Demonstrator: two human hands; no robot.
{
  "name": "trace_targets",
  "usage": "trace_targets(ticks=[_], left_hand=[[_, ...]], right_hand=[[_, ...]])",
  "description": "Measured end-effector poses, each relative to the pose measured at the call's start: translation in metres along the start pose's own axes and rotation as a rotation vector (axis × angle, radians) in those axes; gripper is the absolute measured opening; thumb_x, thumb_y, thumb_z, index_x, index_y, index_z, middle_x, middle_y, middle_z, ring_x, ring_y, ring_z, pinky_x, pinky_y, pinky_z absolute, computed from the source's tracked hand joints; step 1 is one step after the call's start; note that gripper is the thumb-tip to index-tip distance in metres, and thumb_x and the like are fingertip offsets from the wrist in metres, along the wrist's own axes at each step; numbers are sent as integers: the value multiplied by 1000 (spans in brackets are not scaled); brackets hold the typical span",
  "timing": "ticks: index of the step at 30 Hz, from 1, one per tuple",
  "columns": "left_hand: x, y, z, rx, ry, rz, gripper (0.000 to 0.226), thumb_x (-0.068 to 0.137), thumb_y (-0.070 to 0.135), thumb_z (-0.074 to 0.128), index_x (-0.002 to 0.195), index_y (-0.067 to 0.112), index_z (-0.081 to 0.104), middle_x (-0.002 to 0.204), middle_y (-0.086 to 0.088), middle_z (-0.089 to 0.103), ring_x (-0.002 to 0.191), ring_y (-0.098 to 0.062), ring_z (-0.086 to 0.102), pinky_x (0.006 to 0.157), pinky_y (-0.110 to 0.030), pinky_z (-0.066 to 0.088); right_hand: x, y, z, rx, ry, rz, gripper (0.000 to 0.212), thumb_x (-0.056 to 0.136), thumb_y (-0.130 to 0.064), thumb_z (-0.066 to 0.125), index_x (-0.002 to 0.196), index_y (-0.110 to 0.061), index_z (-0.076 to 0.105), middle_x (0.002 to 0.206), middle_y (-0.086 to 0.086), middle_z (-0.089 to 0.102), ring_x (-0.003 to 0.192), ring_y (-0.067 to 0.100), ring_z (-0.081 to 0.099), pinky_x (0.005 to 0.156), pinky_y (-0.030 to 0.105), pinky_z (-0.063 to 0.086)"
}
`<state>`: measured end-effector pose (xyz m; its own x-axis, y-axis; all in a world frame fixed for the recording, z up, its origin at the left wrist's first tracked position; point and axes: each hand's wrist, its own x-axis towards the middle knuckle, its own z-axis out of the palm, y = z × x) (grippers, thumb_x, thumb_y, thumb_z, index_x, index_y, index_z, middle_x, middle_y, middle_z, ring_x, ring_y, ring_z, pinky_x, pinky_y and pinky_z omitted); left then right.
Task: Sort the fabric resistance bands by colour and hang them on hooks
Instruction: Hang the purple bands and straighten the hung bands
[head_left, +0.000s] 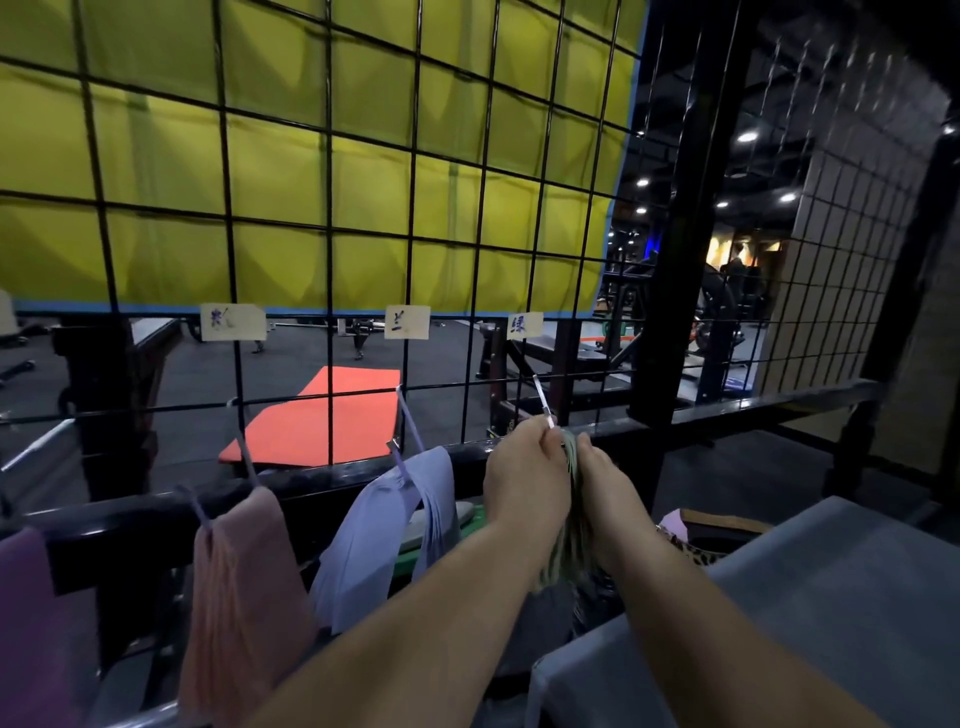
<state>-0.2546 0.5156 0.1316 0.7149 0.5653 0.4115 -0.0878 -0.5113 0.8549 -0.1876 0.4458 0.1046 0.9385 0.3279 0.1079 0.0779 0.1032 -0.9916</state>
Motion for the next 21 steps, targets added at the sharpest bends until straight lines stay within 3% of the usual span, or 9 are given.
trace_targets(ticks=[3,5,8,11,13,17,19,21], left_hand=[[7,2,0,-9,33,21,28,99,25,45,73,24,53,75,7,57,74,-16,53,60,-22,37],[11,6,-2,-27,33,26,27,99,26,46,73,27,52,73,11,55,69,-7,50,56,-17,33],[13,11,-4,-69,36,36,18,99,25,47,87,27,61,77,15,54,72,-2,50,59,-11,34],[12,13,-5,-108,85,92,19,99,24,48,99,21,67,89,13,59,86,-11,56,68,-22,40],[9,12,-6,-143,110,113,19,99,24,49,101,20,68,92,9,62,89,-14,58,75,-27,44],[4,1,-9,-180,165,72,19,99,23,48,99,18,66,89,6,62,85,-15,58,71,-27,43],[7,-3,-10,-215,164,-9,18,99,22,48,101,18,66,88,6,61,84,-14,57,67,-21,40],[9,-3,-11,-238,127,-55,17,99,22,50,101,17,66,87,6,62,84,-13,57,67,-20,41]], right_hand=[[4,-5,0,17,-15,-28,33,99,-45,47,117,-20,61,100,6,74,91,21,72,81,40,56],[4,-8,2,61,-27,-47,31,100,-43,48,117,-21,60,101,6,73,90,20,73,75,38,56],[5,-13,5,106,-50,-78,30,100,-42,49,116,-20,60,99,5,74,88,20,73,73,38,55],[2,-20,7,139,-88,-106,26,98,-39,53,111,-19,63,96,5,74,87,21,73,70,36,53],[1,-21,8,161,-117,-111,23,96,-36,55,109,-19,63,97,7,74,87,21,72,71,36,53],[0,-17,13,119,-134,-117,27,95,-38,56,110,-16,62,87,5,73,78,19,70,66,34,52],[2,-11,16,74,-109,-108,31,93,-44,56,110,-18,62,91,5,73,82,20,70,71,38,56],[6,-5,16,24,-62,-91,33,90,-53,53,105,-25,62,98,6,74,92,24,71,85,47,57]])
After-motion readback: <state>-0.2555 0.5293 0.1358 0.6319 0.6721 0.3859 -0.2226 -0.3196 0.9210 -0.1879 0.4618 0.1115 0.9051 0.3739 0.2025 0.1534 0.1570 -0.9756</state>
